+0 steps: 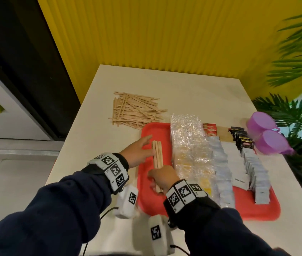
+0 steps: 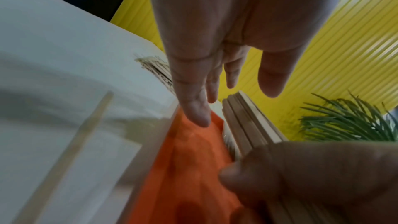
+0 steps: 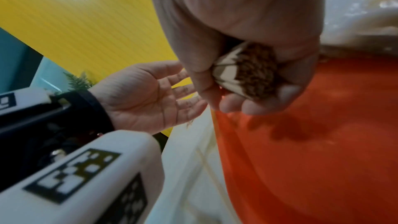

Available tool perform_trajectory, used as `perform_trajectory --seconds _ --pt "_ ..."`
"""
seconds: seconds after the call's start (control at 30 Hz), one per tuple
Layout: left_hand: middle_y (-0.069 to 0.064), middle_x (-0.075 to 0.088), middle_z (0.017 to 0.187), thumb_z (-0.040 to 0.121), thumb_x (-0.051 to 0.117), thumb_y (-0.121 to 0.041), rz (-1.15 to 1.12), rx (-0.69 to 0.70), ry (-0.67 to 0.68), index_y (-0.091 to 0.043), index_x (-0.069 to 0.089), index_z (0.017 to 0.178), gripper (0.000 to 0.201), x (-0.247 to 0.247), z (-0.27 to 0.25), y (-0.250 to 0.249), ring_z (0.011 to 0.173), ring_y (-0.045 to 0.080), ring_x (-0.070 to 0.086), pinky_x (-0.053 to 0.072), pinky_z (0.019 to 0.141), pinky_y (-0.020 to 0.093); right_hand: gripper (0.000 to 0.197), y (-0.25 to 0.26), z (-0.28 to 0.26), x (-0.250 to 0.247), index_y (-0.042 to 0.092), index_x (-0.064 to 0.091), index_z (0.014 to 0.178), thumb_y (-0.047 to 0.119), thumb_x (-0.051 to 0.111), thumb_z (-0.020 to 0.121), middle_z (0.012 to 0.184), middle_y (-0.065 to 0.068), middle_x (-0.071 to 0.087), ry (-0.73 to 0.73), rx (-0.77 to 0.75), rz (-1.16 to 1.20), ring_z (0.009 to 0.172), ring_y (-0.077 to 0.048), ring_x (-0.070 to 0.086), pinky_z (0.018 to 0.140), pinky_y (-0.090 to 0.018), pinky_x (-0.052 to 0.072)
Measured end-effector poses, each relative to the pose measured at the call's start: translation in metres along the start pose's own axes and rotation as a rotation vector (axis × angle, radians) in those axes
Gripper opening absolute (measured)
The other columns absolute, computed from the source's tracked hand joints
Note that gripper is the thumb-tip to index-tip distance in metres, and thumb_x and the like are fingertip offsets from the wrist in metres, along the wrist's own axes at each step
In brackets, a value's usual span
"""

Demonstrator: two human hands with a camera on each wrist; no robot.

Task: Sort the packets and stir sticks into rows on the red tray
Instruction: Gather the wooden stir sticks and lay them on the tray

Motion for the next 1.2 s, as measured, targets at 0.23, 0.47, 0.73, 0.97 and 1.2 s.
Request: perform_trajectory --seconds 0.23,0.47,0.73,0.97,1.2 --pt "0.002 0.042 0.122 0.091 0.054 -0.008 0.001 -0.136 0.019 -0.023 0.024 0.147 0.066 0.018 0.002 0.021 0.095 0.018 0.053 0.048 0.077 0.028 0.024 -0.015 -0.005 0.014 0.021 0.043 0.069 0.021 0.053 0.09 0.079 0.003 0.05 -0.061 -0.011 -0.308 0.075 -0.009 0.054 0.058 -0.018 0.038" --pt "0.006 0.029 0.151 0.092 0.051 -0.008 0.254 -0.06 0.006 -0.011 0.026 0.147 0.061 0.023 0.003 0.021 0.138 0.02 0.031 0.024 0.11 0.025 0.036 -0.016 -0.014 0.019 0.004 0.048 0.12 0.019 0.055 0.088 0.118 -0.012 0.06 -0.225 -0.03 -0.416 0.107 -0.026 0.06 0.091 -0.032 0.049" --pt "0.007 0.036 0.148 0.09 0.048 0.002 0.23 -0.002 0.002 -0.011 0.036 0.142 0.055 0.013 0.005 0.024 0.135 0.019 0.035 0.028 0.113 0.031 0.064 -0.021 -0.017 0.02 0.008 0.031 0.129 0.032 0.066 0.081 0.12 -0.011 0.054 -0.19 0.016 -0.468 0.105 -0.027 0.059 0.09 -0.036 0.051" --pt "0.004 0.037 0.147 0.09 0.045 0.002 0.43 0.041 0.026 -0.015 0.034 0.143 0.057 0.008 0.013 0.015 0.135 0.017 0.035 0.029 0.103 0.021 0.071 -0.028 -0.022 0.014 0.007 0.026 0.13 0.031 0.069 0.08 0.117 -0.009 0.056 -0.114 0.025 -0.477 0.101 -0.026 0.062 0.086 -0.034 0.053" --pt "0.004 0.03 0.151 0.094 0.041 -0.007 0.558 0.0 0.145 -0.012 0.034 0.144 0.051 0.019 0.024 0.004 0.14 0.017 0.026 0.019 0.111 0.024 0.068 -0.029 -0.027 0.006 0.005 0.027 0.13 0.032 0.067 0.082 0.123 -0.009 0.053 -0.115 0.015 -0.462 0.108 -0.026 0.058 0.087 -0.028 0.049"
Point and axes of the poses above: each hand's wrist, its own z-axis towards the middle knuckle, its own x-axis out of the palm, y = z × x, the point moved 3 cm from there along z, towards the middle knuckle
